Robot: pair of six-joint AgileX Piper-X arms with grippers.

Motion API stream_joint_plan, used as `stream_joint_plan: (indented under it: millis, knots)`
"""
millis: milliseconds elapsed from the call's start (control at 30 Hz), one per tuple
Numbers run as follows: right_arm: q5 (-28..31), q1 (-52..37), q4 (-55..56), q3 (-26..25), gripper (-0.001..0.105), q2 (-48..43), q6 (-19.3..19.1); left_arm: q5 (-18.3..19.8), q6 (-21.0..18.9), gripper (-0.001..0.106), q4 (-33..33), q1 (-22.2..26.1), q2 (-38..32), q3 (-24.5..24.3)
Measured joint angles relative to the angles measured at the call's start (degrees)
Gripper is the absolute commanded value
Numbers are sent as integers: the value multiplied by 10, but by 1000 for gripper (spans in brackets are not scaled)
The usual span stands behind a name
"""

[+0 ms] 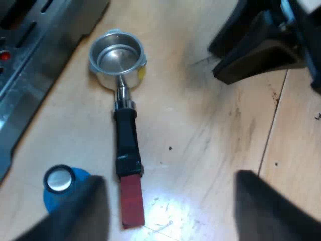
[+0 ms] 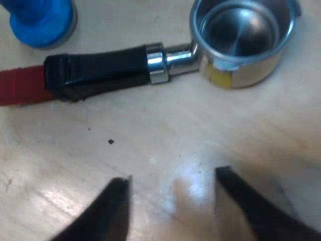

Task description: Put the handle in the coffee machine

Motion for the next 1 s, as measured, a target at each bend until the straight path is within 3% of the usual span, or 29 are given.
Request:
stream_joint_plan:
  millis: [33, 67, 167, 400, 433, 500, 600, 667, 733, 1000]
  knots:
    - [10, 0, 19, -11, 61, -4, -10, 0, 3, 40, 0, 0, 0, 0]
    - [19, -3, 45, -37, 60, -5, -45, 0, 3, 41, 0, 0, 0, 0]
    - [20, -20, 63, -64, 59, -5, -69, 0, 3, 45, 0, 0, 0, 0]
    - [21, -62, 74, -87, 60, -5, -87, 0, 3, 65, -4, 0, 0, 0]
    - [2, -109, 80, -109, 60, -5, -135, 0, 3, 65, -4, 0, 0, 0]
    - [-7, -128, 80, -117, 60, -5, -148, 0, 3, 65, -4, 0, 0, 0]
    - [-15, -164, 79, -127, 72, -5, -167, 0, 3, 65, -4, 0, 0, 0]
    - [-25, -183, 79, -127, 85, -5, -184, 0, 3, 65, -4, 0, 0, 0]
    - [-53, -197, 80, -127, 90, -5, -202, 0, 3, 65, -4, 0, 0, 0]
    - [-127, -219, 67, -127, 90, 41, -243, 3, 3, 65, -4, 0, 0, 0]
